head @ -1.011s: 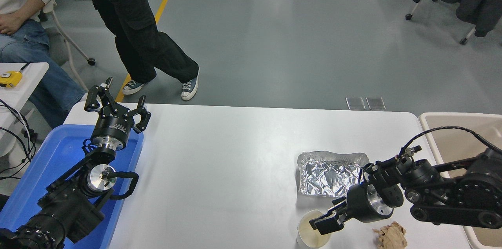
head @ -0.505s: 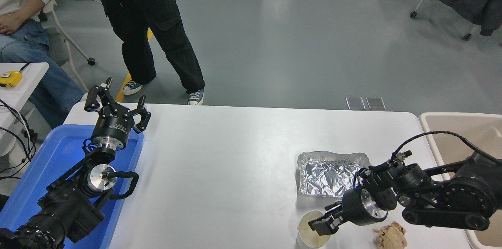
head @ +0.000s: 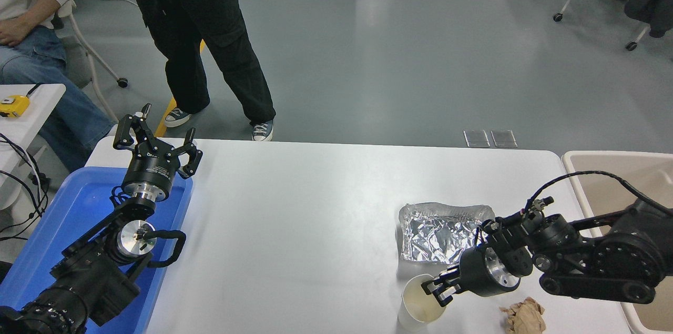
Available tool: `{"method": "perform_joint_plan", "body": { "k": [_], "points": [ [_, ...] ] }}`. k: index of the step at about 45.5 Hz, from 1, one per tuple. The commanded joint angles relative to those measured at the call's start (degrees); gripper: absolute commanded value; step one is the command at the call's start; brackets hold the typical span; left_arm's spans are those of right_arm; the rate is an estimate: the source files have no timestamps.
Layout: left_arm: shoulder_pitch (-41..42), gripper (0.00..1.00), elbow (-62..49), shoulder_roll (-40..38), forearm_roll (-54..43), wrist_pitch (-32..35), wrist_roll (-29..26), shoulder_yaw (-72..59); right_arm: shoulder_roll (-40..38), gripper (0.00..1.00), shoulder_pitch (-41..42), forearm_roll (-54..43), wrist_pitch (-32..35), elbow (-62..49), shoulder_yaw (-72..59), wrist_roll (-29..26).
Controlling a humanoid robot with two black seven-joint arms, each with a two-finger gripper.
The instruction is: Dispose of the paper cup in the dustbin
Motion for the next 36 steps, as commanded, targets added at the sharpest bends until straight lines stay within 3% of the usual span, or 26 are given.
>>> {"method": "perform_joint_plan", "body": {
  "k": [1, 15, 36],
  "points": [
    [0.00, 1.00, 0.00, 0.00, 0.00, -0.01, -0.01, 0.00, -0.74, 0.00, 0.26, 0.11, 0.04, 0.18, 0.03, 0.99],
    [0.00, 1.00, 0.00, 0.00, 0.00, 0.00, -0.01, 0.00, -7.15, 0.00, 7.37, 1.95, 0.57, 5.36, 0.12, 2.75],
    [0.00, 1.00, 0.00, 0.09, -0.09, 0.08, -0.01, 0.00, -23.15, 0.00, 27.24, 12.15, 5.84, 14.06, -0.32, 5.83]
  ]
}}
